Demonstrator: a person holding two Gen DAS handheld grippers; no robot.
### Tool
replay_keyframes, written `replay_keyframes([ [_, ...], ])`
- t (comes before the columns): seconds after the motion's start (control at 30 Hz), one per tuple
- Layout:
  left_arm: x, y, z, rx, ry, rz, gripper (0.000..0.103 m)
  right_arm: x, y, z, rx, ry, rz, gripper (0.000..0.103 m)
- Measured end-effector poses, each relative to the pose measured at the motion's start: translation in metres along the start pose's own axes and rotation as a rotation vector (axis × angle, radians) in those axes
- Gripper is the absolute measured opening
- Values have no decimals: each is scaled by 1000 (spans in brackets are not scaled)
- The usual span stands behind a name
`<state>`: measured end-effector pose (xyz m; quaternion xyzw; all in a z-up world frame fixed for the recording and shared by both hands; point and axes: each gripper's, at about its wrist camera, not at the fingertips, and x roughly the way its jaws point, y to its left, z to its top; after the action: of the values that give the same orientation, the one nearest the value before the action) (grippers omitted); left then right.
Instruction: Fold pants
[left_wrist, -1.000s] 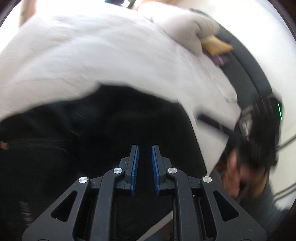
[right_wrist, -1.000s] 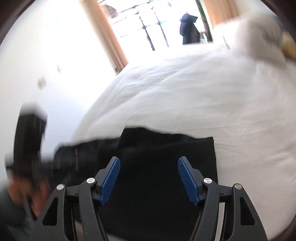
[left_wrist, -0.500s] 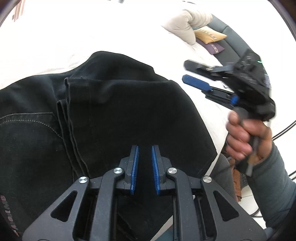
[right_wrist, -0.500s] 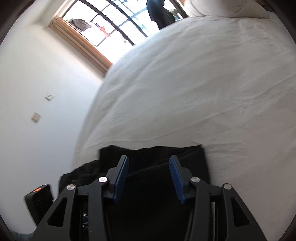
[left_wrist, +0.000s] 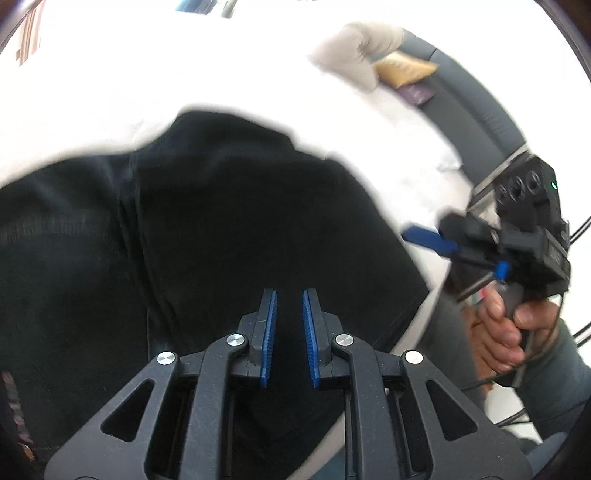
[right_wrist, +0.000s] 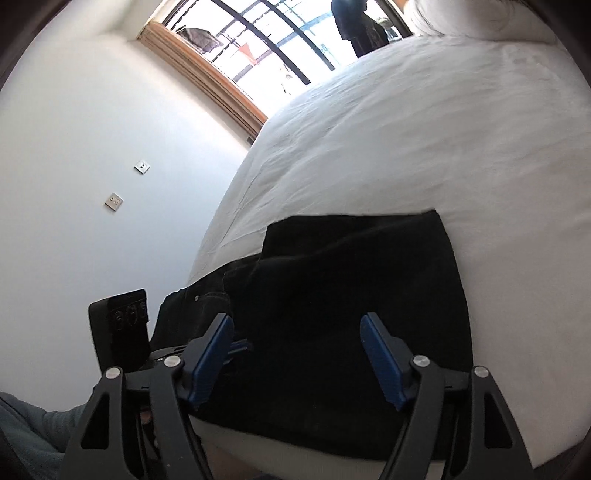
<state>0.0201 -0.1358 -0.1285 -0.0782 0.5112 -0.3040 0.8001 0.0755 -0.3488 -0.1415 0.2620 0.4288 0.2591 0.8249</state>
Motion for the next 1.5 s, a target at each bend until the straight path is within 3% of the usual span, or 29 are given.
replay_keyframes([
  [0.03, 6, 5, -2, -15, 11, -9, 14, 5, -10, -9, 41, 32, -21, 78],
  [0.1, 4, 4, -10, -14, -44, -39, 14, 22, -34, -33, 108, 125, -134, 66],
  [0.13, 3, 1, -10, -4, -39, -29, 14, 16, -34, -39, 96, 66, -147, 63],
  [0.23, -2, -4, -11, -1, -45, -8, 14, 8, -16, -31, 120, 48, -90, 63],
  [0.3, -3, -3, -13, -15, -51, -7, 14, 6, 6, -18, 57, 2, -28, 63],
  [0.37, -11, -5, -14, -28, -63, 15, 14, 17, 28, -7, 19, -6, 8, 67],
  [0.47, -41, 5, -22, -61, -132, 36, 16, 41, 25, -1, 54, 11, 59, 74],
  [0.5, -53, 10, -25, -80, -152, 47, 24, 59, 13, -3, 95, 44, 37, 76],
  [0.53, -70, 18, -29, -120, -181, 61, 31, 72, 11, -8, 128, 90, -3, 71],
  [0.57, -83, 19, -33, -149, -202, 64, 56, 78, 7, -11, 124, 102, -44, 65],
  [0.6, -103, 28, -40, -198, -242, 65, 78, 67, 14, -10, 96, 83, -68, 66],
  [0.7, -164, 53, -70, -336, -393, 87, 89, 62, 44, -1, 80, 112, -33, 67],
  [0.8, -213, 80, -109, -475, -476, 139, 90, 58, 83, 9, -33, 88, 69, 67],
  [0.87, -235, 95, -135, -566, -520, 156, 92, 65, 93, 12, -53, 126, 150, 67],
  [0.97, -250, 117, -174, -694, -531, 173, 92, 83, 101, 13, -59, 178, 178, 67],
  [1.03, -244, 129, -190, -767, -517, 162, 92, 88, 92, 9, -29, 210, 187, 67],
  [1.17, -219, 146, -200, -882, -495, 66, 92, 108, 99, 11, 8, 239, 220, 67],
  [1.37, -186, 180, -203, -1036, -506, -46, 92, 110, 88, 12, 65, 219, 254, 67],
  [1.5, -176, 188, -204, -1040, -551, -96, 90, 110, 78, 11, 102, 221, 262, 67],
])
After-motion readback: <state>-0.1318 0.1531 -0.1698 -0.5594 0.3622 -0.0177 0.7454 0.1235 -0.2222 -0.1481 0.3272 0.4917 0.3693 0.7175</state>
